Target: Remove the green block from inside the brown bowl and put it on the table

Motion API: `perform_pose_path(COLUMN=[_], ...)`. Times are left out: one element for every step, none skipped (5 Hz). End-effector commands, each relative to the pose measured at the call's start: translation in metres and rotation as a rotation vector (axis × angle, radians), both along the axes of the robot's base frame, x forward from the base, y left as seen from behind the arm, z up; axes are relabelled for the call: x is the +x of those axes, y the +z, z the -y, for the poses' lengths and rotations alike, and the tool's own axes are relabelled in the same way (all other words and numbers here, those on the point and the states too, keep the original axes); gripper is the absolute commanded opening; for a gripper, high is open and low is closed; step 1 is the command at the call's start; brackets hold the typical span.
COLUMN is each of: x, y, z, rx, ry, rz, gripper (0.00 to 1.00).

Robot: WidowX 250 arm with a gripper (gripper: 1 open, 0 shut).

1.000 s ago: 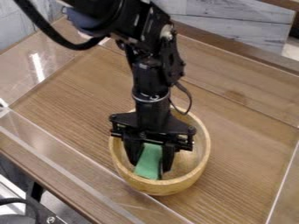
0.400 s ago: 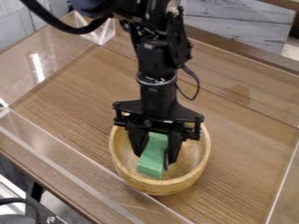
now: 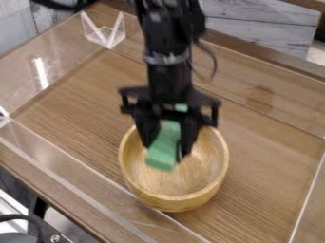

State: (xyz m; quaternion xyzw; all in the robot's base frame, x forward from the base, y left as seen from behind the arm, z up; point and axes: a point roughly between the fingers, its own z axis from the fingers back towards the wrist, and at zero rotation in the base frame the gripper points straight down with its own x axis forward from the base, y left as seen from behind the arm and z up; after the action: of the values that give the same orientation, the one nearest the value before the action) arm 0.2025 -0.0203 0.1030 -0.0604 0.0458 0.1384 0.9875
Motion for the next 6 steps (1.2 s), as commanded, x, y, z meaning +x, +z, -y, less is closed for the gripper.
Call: perform_pose_path(x=[0.012, 0.008, -0.003, -0.006, -0.002, 0.007], y=[0.056, 0.075, 0.072, 0.056, 0.043, 0.036], z=[-0.027, -0.077, -0.127, -0.157, -0.142, -0.123], rx=[-0.014, -0.014, -0.008, -0.004, -0.012, -0.020], ry=[0.023, 0.021, 0.001, -0.061, -0.138, -0.205], rz=[0.089, 0.110, 0.127, 0.135, 0.133, 0.134], gripper=[0.00, 0.00, 0.00, 0.00, 0.00, 0.00])
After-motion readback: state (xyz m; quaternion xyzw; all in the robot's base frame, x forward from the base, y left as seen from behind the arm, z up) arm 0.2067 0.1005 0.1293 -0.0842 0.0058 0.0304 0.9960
